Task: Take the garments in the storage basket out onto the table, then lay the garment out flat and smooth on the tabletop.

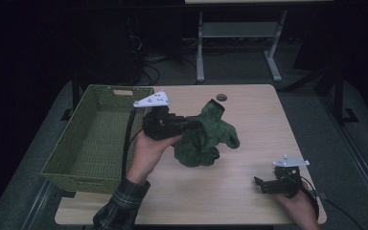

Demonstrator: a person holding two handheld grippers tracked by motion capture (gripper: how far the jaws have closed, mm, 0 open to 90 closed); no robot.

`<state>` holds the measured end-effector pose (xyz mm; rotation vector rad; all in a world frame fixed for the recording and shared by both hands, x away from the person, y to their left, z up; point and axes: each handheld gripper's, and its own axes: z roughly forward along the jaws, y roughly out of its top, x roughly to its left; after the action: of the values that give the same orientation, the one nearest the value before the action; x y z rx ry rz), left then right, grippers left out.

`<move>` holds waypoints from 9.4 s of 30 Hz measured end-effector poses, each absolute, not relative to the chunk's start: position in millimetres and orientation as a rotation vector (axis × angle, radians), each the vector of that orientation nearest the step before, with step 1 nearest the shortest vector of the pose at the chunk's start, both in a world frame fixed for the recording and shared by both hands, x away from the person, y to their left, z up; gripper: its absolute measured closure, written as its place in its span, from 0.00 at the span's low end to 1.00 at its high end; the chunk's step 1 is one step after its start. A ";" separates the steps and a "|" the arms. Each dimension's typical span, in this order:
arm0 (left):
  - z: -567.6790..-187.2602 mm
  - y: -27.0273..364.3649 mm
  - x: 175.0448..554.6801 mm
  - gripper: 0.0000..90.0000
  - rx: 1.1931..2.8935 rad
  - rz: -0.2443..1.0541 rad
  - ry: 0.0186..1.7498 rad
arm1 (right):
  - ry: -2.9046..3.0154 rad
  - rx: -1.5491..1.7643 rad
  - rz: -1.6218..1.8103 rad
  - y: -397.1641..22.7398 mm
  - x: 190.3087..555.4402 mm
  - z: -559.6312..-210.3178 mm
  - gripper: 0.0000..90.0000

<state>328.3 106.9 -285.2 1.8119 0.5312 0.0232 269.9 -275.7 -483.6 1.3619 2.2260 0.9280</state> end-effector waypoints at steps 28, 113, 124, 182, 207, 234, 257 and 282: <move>-433.8 37.5 378.2 0.94 1.942 -0.134 0.721 | 2.233 1.353 0.933 -276.7 268.3 -483.8 0.00; -465.6 50.6 313.5 0.96 2.131 -0.065 0.609 | 2.474 1.147 1.209 -192.1 264.5 -473.2 0.69; -441.7 70.2 315.1 0.96 2.033 -0.087 0.625 | 2.434 1.114 1.183 -208.1 265.7 -462.7 0.92; -469.1 85.9 302.6 0.99 2.185 -0.077 0.725 | 2.453 1.171 0.998 -256.5 257.9 -467.7 1.00; -425.1 93.0 323.4 0.67 2.112 -0.080 0.619 | 2.424 1.152 1.228 -246.1 240.8 -454.7 0.71; -418.1 7.8 409.0 0.54 2.073 -0.086 0.500 | 2.370 1.184 1.141 -250.1 257.4 -456.6 0.92; -417.1 5.4 412.1 0.97 2.089 -0.111 0.465 | 2.351 1.160 1.143 -252.6 256.5 -452.7 0.92; -419.6 112.0 367.5 0.98 1.986 0.039 0.742 | 2.290 1.099 1.169 -238.2 312.7 -423.2 0.92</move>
<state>367.5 112.0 -419.6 1.9858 0.7418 0.0386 312.7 -238.2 -423.2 1.0995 2.2898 1.1685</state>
